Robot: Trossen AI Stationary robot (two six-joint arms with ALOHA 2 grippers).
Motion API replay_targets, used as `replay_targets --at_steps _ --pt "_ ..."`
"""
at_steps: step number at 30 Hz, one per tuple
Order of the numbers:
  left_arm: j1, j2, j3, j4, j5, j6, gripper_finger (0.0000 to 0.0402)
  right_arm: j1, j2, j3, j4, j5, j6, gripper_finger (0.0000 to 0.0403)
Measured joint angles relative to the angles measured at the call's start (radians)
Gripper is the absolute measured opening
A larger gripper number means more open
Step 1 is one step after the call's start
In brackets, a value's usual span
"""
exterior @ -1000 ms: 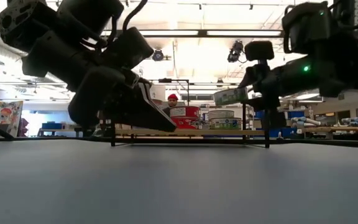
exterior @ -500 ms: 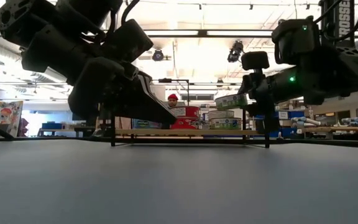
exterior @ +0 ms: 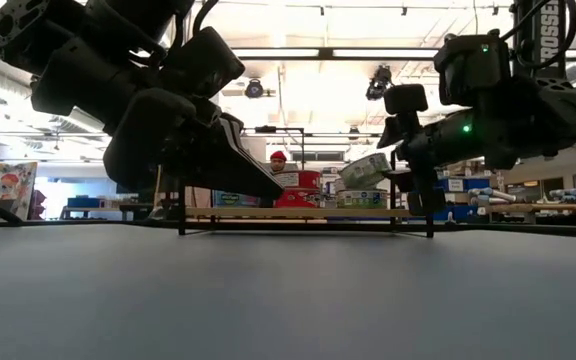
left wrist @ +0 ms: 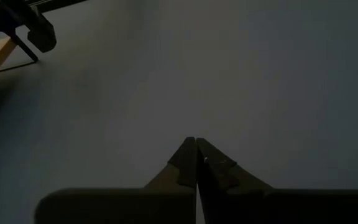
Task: Stack canned seafood by type on shelf
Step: Stack the white tuna can on the bottom white tuna can on the shelf
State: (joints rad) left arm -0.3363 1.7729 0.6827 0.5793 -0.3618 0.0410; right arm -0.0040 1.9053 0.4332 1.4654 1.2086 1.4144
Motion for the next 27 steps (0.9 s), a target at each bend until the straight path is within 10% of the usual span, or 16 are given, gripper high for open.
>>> replay_targets --at_steps 27 --pt "0.000 0.000 0.000 -0.009 0.021 -0.019 0.0005 -0.052 -0.001 0.000 -0.095 -0.171 0.000 0.0206"
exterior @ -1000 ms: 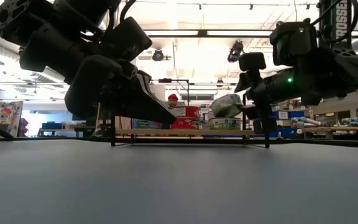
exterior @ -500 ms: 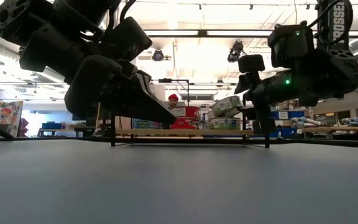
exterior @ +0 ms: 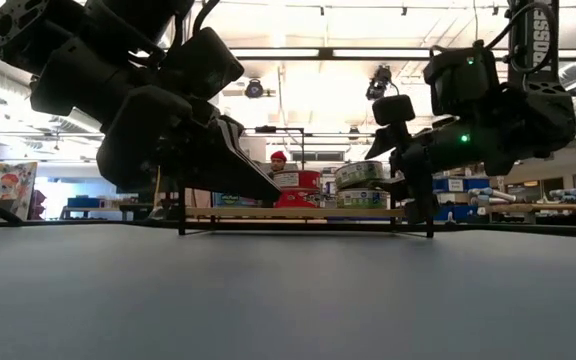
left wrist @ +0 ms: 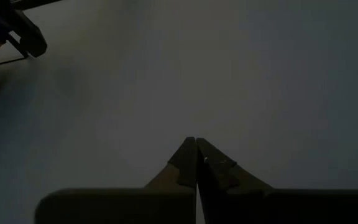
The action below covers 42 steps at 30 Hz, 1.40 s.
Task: Stack canned seafood by type on shelf
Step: Stack the white tuna can on the bottom white tuna can on the shelf
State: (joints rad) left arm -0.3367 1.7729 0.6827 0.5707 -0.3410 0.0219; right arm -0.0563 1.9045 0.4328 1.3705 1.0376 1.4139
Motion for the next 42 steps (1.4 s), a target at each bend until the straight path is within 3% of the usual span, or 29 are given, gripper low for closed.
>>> replay_targets --at_steps 13,20,29,42 --pt "0.000 0.000 0.000 -0.015 0.003 -0.001 0.0005 0.000 -0.002 0.000 0.001 -0.038 -0.082 0.0206" --pt "0.000 0.000 0.000 -0.020 0.004 -0.004 0.0005 0.005 -0.087 0.000 -0.008 -0.050 -0.202 0.0206" --pt "0.000 0.000 0.000 -0.024 0.006 -0.008 0.0005 0.003 -0.236 0.000 -0.363 -0.109 -0.194 0.0206" --pt "0.000 0.000 0.000 -0.024 0.006 -0.013 0.0005 0.007 -0.332 -0.001 -0.533 -0.207 -0.276 0.0206"
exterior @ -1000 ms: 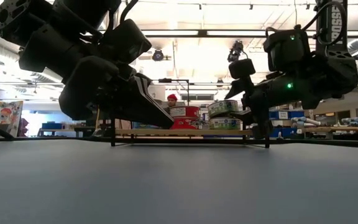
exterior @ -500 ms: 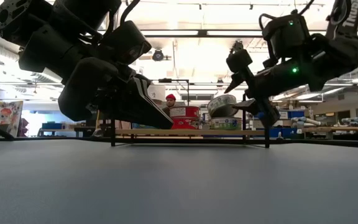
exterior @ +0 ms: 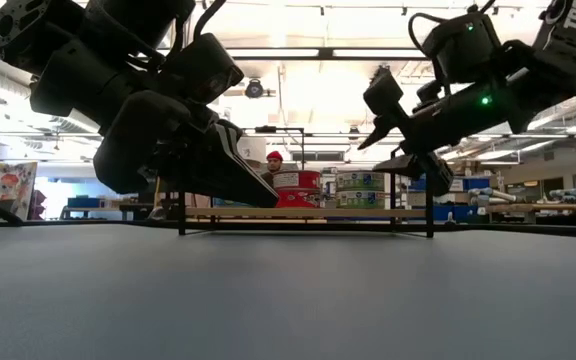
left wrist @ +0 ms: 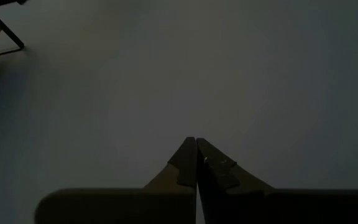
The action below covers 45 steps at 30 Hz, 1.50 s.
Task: Stack canned seafood by type on shelf
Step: Stack the white tuna can on the bottom white tuna can on the shelf, then return to Home Position
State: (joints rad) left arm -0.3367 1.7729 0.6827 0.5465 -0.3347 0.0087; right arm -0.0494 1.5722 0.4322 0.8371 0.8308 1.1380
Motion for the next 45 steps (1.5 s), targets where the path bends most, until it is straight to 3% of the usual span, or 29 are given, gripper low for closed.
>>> replay_targets --at_steps 6,11,22,32,39,45 --pt "0.000 0.000 0.000 0.000 0.000 -0.036 0.0005 0.025 -0.057 0.000 -0.002 -0.120 -0.244 0.0200" --pt "0.003 0.000 0.000 0.012 0.008 -0.045 0.0005 0.057 -0.118 0.000 -0.009 -0.267 -0.459 0.0168" --pt "0.015 0.000 0.000 0.144 0.069 -0.046 0.0005 0.063 -0.208 0.000 -0.033 -0.503 -0.813 0.0011" --pt "0.098 0.000 0.000 0.304 0.200 -0.068 0.0005 0.074 -0.227 0.000 -0.034 -0.575 -1.033 0.0010" --pt "0.121 -0.007 0.000 0.324 0.206 -0.035 0.0005 0.106 -0.226 0.000 -0.051 -0.590 -1.139 0.0009" --pt "0.121 -0.095 0.000 0.280 0.198 0.009 0.0005 0.134 -0.226 0.000 -0.097 -0.592 -1.152 0.0008"
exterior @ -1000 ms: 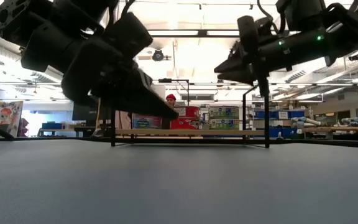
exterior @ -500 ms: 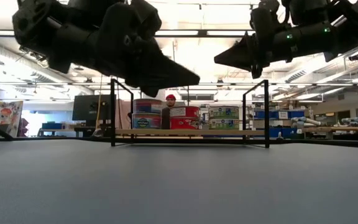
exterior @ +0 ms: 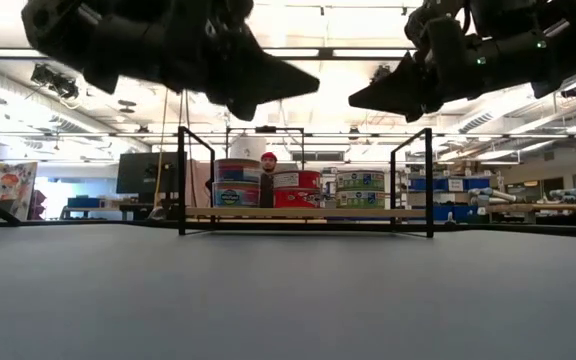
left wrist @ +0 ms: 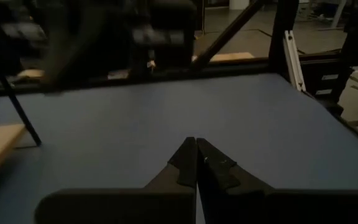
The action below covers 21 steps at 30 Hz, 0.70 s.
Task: Stack canned seafood by type on shelf
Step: Return to Home Position
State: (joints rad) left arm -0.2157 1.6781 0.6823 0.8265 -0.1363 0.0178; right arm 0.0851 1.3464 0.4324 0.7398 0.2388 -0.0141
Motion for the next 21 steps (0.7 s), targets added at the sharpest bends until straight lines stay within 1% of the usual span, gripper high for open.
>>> replay_targets --at_steps 6,9,12,21 --pt "0.000 -0.103 0.000 -0.104 -0.016 0.031 0.0005 0.032 -0.007 0.000 -0.027 0.001 -0.013 0.0008" --pt "0.005 -0.115 0.000 -0.074 -0.016 0.033 0.0005 0.050 -0.027 0.000 -0.043 0.001 -0.032 0.0008" --pt "0.015 -0.114 0.000 -0.028 0.026 0.037 0.0005 0.060 -0.043 0.001 -0.071 0.001 -0.042 0.0008" --pt "0.033 -0.116 0.000 -0.018 0.059 0.058 0.0005 0.094 -0.062 0.000 -0.116 0.000 -0.057 0.0007"
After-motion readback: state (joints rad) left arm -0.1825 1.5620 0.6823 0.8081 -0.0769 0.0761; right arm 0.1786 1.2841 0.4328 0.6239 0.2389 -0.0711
